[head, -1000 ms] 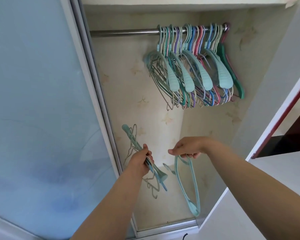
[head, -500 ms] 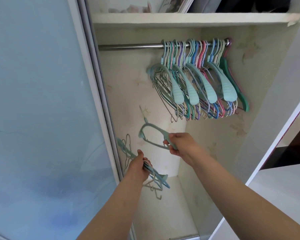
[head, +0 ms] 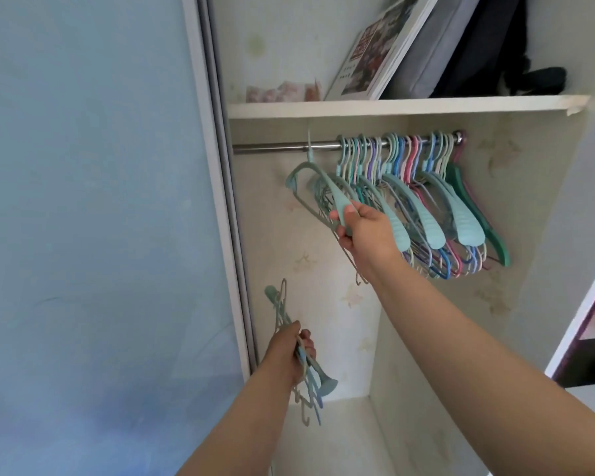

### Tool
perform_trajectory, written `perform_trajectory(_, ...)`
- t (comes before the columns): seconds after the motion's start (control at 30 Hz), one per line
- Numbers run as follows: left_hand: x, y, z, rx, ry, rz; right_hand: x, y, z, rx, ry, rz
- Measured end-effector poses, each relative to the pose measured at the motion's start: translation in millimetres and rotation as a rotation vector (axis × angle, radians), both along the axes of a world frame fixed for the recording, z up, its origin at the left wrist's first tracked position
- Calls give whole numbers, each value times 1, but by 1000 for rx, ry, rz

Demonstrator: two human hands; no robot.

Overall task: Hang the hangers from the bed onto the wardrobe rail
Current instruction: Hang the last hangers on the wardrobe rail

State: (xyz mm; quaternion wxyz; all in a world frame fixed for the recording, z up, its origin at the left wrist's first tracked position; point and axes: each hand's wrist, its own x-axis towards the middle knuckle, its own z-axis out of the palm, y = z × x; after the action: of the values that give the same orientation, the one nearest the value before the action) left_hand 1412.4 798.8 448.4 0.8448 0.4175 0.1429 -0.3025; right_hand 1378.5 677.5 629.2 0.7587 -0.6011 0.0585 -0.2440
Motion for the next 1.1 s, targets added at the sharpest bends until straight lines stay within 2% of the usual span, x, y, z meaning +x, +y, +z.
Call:
perform_trajectory(0.17,2,2,19,-13,-58,27,23,-13,10,262,134,44)
perform_trajectory(0.33,3,1,38,-57,-96,41,22,-22,5,331,117,-91)
perform_trajectory(0.43,2,0,48,-65,-118,44,13,-24,-2,360,139,-74)
perform_trajectory(0.6,3,-7,51,-97,-134,49,-30,-17,-38,192,275,-106)
perform_trajectory(0.67,2,-10,50,-98,-145,76,-49,-9,-63,-23,435,-101)
perform_trajectory(0.77,-5,-17,48,-100,-174,107,-69,2,-99,-408,772,178)
perform_trajectory(0.87,-11,-23,42,-135,-199,100,-80,5,-120,-356,839,379)
perform_trajectory(0.97,-14,-23,32,-51,-238,75,-88,1,-132,-242,835,354)
perform_trajectory(1.1,-22,-21,17,219,-332,39,-91,-8,-147,-141,845,237)
